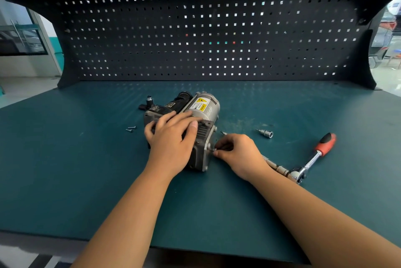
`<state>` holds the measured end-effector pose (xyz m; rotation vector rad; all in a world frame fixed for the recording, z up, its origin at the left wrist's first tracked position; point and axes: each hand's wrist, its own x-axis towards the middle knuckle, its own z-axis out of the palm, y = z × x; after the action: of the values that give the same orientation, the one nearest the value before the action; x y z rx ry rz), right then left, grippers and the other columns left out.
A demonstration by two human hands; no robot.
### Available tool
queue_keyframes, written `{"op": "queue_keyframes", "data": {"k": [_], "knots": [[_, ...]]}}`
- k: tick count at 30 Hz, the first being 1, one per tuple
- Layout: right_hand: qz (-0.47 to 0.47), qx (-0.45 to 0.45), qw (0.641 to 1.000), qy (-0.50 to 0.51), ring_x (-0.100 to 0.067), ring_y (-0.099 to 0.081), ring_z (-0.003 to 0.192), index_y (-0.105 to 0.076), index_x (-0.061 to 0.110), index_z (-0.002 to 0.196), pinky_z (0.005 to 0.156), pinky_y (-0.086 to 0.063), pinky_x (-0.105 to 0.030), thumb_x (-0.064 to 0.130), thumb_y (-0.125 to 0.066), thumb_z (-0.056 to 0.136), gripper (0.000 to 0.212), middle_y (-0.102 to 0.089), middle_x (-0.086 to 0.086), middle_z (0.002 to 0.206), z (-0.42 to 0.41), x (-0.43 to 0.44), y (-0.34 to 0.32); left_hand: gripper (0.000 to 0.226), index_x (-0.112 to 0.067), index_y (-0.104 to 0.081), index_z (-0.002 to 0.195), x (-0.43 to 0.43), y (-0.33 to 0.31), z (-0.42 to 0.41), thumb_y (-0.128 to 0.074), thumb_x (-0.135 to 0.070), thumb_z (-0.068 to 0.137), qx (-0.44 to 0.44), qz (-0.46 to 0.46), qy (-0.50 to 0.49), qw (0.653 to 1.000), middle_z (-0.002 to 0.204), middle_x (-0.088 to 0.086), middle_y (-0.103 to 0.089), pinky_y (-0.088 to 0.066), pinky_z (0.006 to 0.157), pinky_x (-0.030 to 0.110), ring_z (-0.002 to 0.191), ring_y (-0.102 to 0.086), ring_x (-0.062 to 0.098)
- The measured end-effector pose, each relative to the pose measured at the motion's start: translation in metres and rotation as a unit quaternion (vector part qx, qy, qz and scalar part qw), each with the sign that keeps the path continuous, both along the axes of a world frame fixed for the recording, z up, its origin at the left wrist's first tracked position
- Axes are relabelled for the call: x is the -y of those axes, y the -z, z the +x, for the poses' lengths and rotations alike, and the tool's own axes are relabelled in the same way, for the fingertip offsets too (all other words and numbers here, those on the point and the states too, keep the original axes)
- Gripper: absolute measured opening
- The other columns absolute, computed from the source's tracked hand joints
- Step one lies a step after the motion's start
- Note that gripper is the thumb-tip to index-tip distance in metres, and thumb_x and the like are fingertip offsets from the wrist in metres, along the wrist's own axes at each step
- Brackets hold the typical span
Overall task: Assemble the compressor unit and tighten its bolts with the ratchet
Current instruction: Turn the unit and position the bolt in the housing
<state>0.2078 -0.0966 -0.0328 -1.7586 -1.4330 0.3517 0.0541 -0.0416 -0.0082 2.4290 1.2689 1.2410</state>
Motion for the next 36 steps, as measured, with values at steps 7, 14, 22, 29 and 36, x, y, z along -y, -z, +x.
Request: {"op": "queue_keyframes", "data": {"k": [7, 14, 22, 29, 36], "knots": [[0.000, 0.078, 0.997, -0.005, -0.010, -0.047, 0.077, -0.069, 0.013, 0.095, 0.063, -0.029, -0.019, 0.017, -0.060, 0.090, 0.011, -0.056, 0.007, 0.080, -0.0023, 0.0023, -0.0009, 0.028, -0.044, -0.064, 0.110, 0.0001, 0.0001, -0.0005, -0.040, -0.035, 0.098, 0.002, 0.000, 0.003, 1.000, 0.128, -0.028, -0.052, -0.004, 0.103, 0.030, 0.130, -0.031, 0.005], [-0.038, 0.088, 0.995, -0.010, -0.019, -0.056, 0.095, -0.066, 0.012, 0.104, 0.077, -0.039, -0.025, 0.022, -0.051, 0.096, 0.020, -0.067, -0.004, 0.105, -0.0042, 0.0003, -0.0020, 0.029, -0.043, -0.064, 0.111, 0.0019, -0.0010, -0.0008, -0.039, -0.035, 0.098, -0.003, -0.003, 0.001, 1.000, 0.130, -0.026, -0.051, -0.004, 0.103, 0.030, 0.131, -0.030, 0.006], [-0.040, 0.102, 0.994, -0.013, -0.021, -0.056, 0.098, -0.067, 0.012, 0.103, 0.077, -0.040, -0.025, 0.019, -0.060, 0.090, 0.016, -0.065, -0.005, 0.103, -0.0040, 0.0004, -0.0014, 0.028, -0.044, -0.063, 0.111, 0.0018, -0.0008, -0.0010, -0.040, -0.035, 0.098, -0.001, -0.003, 0.003, 1.000, 0.130, -0.027, -0.051, -0.003, 0.103, 0.030, 0.131, -0.030, 0.005], [-0.038, 0.158, 0.987, -0.019, -0.028, -0.052, 0.099, -0.070, 0.012, 0.103, 0.080, -0.042, -0.033, 0.023, -0.050, 0.097, 0.024, -0.053, -0.010, 0.099, -0.0054, -0.0010, 0.0002, 0.029, -0.044, -0.063, 0.111, 0.0015, -0.0008, -0.0006, -0.039, -0.035, 0.098, -0.001, -0.004, 0.004, 1.000, 0.129, -0.028, -0.051, -0.004, 0.104, 0.031, 0.130, -0.030, 0.005], [-0.027, 0.137, 0.990, -0.022, -0.022, -0.052, 0.102, -0.063, 0.016, 0.112, 0.074, -0.033, -0.022, 0.023, -0.062, 0.088, 0.025, -0.053, -0.005, 0.099, -0.0042, 0.0001, 0.0002, 0.029, -0.044, -0.063, 0.112, 0.0009, -0.0003, -0.0003, -0.038, -0.036, 0.098, -0.002, -0.007, 0.005, 1.000, 0.130, -0.027, -0.050, -0.003, 0.105, 0.031, 0.131, -0.029, 0.004]]}}
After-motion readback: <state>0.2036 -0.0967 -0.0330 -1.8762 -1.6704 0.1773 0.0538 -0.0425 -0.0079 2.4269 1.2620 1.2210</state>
